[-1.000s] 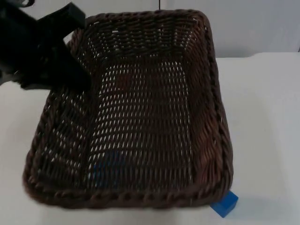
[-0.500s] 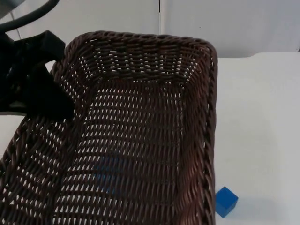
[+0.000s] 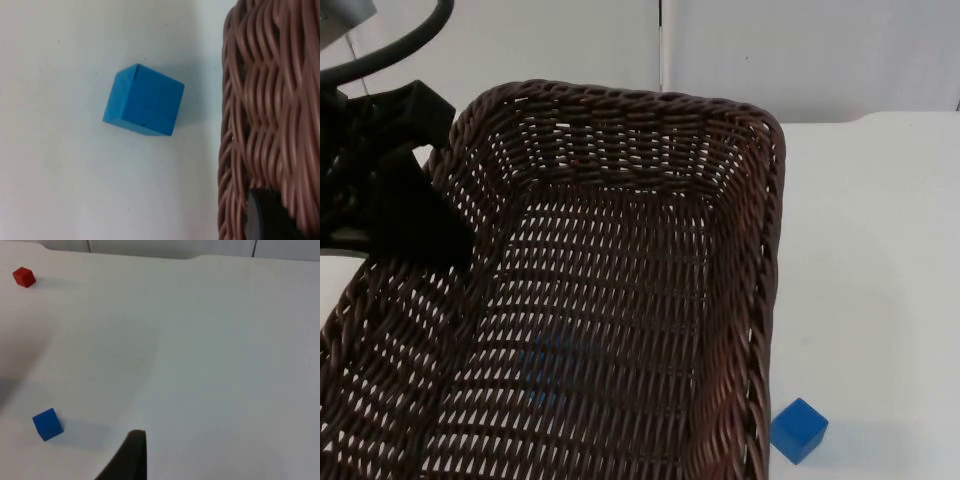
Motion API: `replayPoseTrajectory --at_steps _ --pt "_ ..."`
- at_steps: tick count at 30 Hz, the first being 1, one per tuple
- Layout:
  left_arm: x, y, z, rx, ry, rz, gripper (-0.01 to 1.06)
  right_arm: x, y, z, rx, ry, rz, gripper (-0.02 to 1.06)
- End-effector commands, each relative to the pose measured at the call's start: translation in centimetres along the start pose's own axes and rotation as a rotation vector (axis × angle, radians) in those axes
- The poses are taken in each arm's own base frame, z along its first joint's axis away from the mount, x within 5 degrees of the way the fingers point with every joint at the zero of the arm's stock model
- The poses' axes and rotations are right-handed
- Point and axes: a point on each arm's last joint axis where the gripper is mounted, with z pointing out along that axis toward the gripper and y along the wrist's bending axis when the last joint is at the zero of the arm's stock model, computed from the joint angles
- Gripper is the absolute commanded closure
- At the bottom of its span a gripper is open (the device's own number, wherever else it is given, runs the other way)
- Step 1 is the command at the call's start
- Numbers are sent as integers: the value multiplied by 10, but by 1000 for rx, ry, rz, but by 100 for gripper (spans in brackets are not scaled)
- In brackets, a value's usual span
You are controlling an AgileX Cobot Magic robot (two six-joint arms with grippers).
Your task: Pick up the basket with the left hand and place the largest block into the basket with the right hand.
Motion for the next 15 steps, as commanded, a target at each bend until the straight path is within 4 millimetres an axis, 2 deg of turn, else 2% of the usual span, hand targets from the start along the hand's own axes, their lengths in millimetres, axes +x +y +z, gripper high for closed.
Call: replayPoseTrajectory --at_steps 1,15 --pt "1 -3 -2 23 3 -13 99 1 0 0 7 -2 0 -1" --pt "7 -2 -5 50 69 -43 99 1 0 0 3 -2 1 -1"
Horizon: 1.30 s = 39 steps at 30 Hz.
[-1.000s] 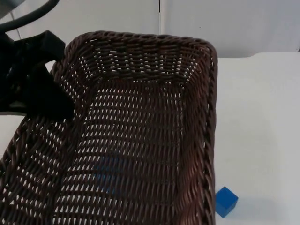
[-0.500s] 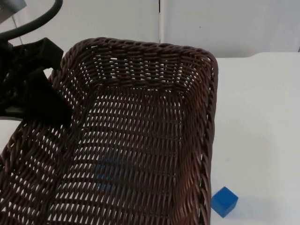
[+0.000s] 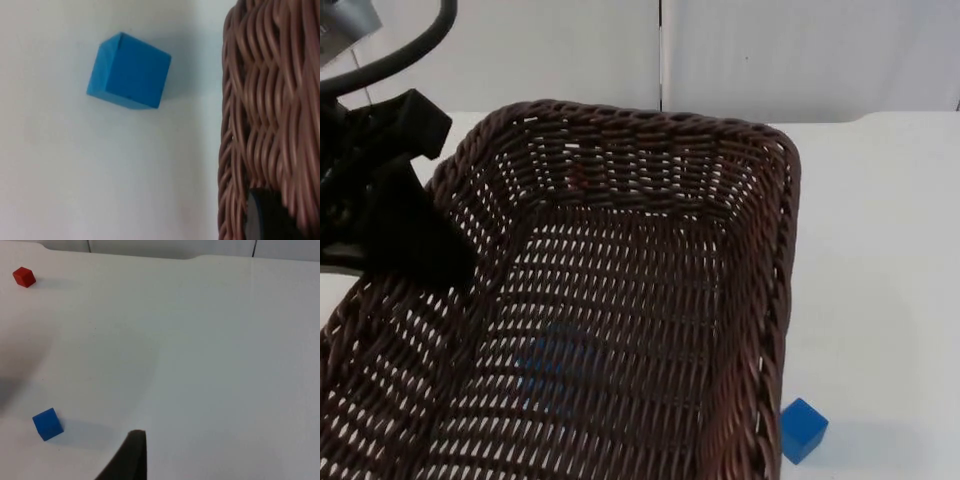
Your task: Pick up the basket with the left hand and place the largest block into the basket with the right hand.
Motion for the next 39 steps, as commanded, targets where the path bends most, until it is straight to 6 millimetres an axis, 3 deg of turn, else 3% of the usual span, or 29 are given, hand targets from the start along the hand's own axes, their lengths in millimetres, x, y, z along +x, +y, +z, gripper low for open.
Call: replayPoseTrajectory --at_steps 1,5,15,27,39 --pt "1 1 -6 22 0 -44 99 1 0 0 3 -2 1 -1" --pt "-3 13 -15 31 -34 -122 99 1 0 0 3 -2 1 -1" --pt "0 41 -60 -57 -229 -273 99 1 0 0 3 -2 -1 -1" --pt "4 42 -65 -63 -231 -284 99 -3 4 3 -41 11 -64 -1" --pt "4 42 -65 -65 -230 -283 99 -56 22 49 -256 71 -114 -1"
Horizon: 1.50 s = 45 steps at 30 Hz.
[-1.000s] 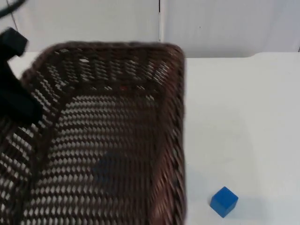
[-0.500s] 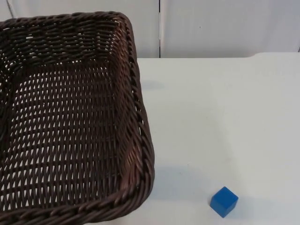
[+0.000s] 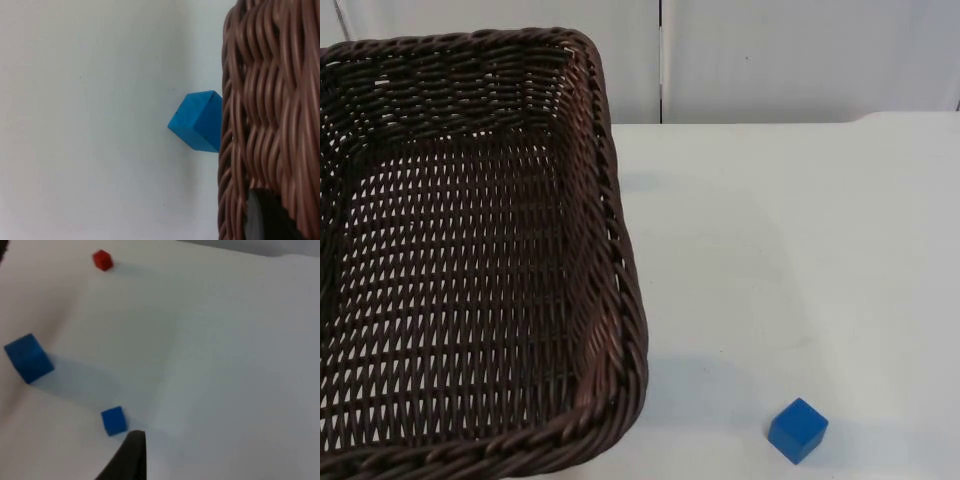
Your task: Pick up the basket with the left hand and place the largest block into the basket with the right hand.
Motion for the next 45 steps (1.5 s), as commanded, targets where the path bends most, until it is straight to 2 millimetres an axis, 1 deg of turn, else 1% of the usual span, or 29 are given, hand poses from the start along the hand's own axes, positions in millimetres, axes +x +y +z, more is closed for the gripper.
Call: replayPoseTrajectory --at_steps 1,4,5,10,11,14,15,16,20,21,25,26,30,31,33,36,37,42,43,45 --pt "1 -3 -3 19 -9 -15 99 -10 -1 9 -30 -12 -29 -1" --pt "1 -3 -3 19 -9 -15 99 -19 -2 34 -109 52 -92 -1" --pt "1 -3 -3 19 -9 -15 99 -19 -2 34 -109 52 -92 -1" --pt "1 -3 -3 18 -11 -15 99 -28 -6 73 -193 109 -104 -1" --pt "1 -3 -3 18 -11 -15 99 -28 -6 73 -193 109 -104 -1" --pt "0 -2 -3 16 -17 -15 99 -30 -10 93 -209 133 -108 -1" --pt "0 -2 -3 16 -17 -15 99 -29 -12 104 -226 161 -100 -1" --pt "0 -2 -3 16 -17 -15 99 -29 -12 104 -226 161 -100 -1" --pt "0 -2 -3 16 -19 -14 99 -28 -13 124 -267 197 -93 -1" --pt "0 -2 -3 16 -19 -14 99 -28 -13 124 -267 197 -93 -1" --pt "-1 -2 -3 14 -21 -15 99 -25 -17 140 -262 230 -68 -1" --pt "-1 -2 -3 14 -21 -15 99 -25 -17 140 -262 230 -68 -1" --pt "-1 -2 -3 14 -22 -15 99 -23 -17 154 -285 227 -95 0" --pt "-1 -2 -3 14 -22 -15 99 -23 -17 154 -285 227 -95 0" --pt "-1 -2 -3 13 -24 -15 99 -23 -10 162 -301 222 -134 0" --pt "-1 -2 -3 11 -29 -15 99 -22 6 178 -302 216 -210 0" --pt "-1 -2 -3 11 -29 -15 99 -22 6 178 -302 216 -210 0" --pt "-1 -2 -3 11 -29 -15 99 -12 38 209 -272 208 -349 0" --pt "-1 -2 -3 11 -29 -15 99 -12 38 209 -272 208 -349 0" --pt "-2 -2 -3 10 -31 -13 99 -8 51 220 -264 207 -392 0"
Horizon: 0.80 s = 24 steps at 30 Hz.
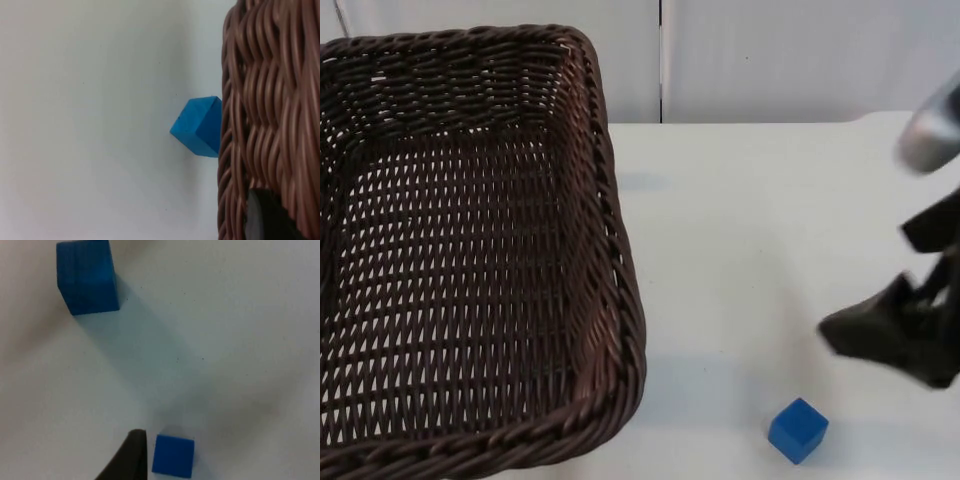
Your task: Pick up the basket with the left hand and place the largest block into the basket with the right hand.
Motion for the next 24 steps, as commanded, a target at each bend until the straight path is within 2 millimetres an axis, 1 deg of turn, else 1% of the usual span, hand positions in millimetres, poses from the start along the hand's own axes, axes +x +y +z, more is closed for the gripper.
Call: replayPoseTrajectory --at_steps 1,3,4,8,9,12,13,17,18,22,24 --pt "-1 -2 -3 14 -20 -13 99 -5 6 13 17 -1 -34 0" --pt "-1 -2 -3 13 -20 -12 99 -11 14 29 -18 24 -61 0" --pt "-1 -2 -3 13 -20 -12 99 -11 14 29 -18 24 -61 0" --pt "-1 -2 -3 12 -21 -12 99 -18 18 64 -51 82 -90 0" --pt "-1 -2 -3 12 -21 -12 99 -18 18 64 -51 82 -90 0" --pt "-1 -2 -3 11 -21 -11 99 -16 19 92 -58 127 -172 0" --pt "-1 -2 -3 11 -21 -11 99 -16 19 92 -58 127 -172 0" --pt "-1 -1 -3 5 -27 -9 99 -11 18 118 -70 168 -267 0" --pt "-1 -1 -3 5 -27 -9 99 -11 18 118 -70 168 -267 0" --pt "-1 -1 -3 3 -28 -8 99 -8 18 138 -88 196 -320 0" --pt "-1 -1 -3 2 -28 -7 99 -9 18 141 -90 197 -326 0"
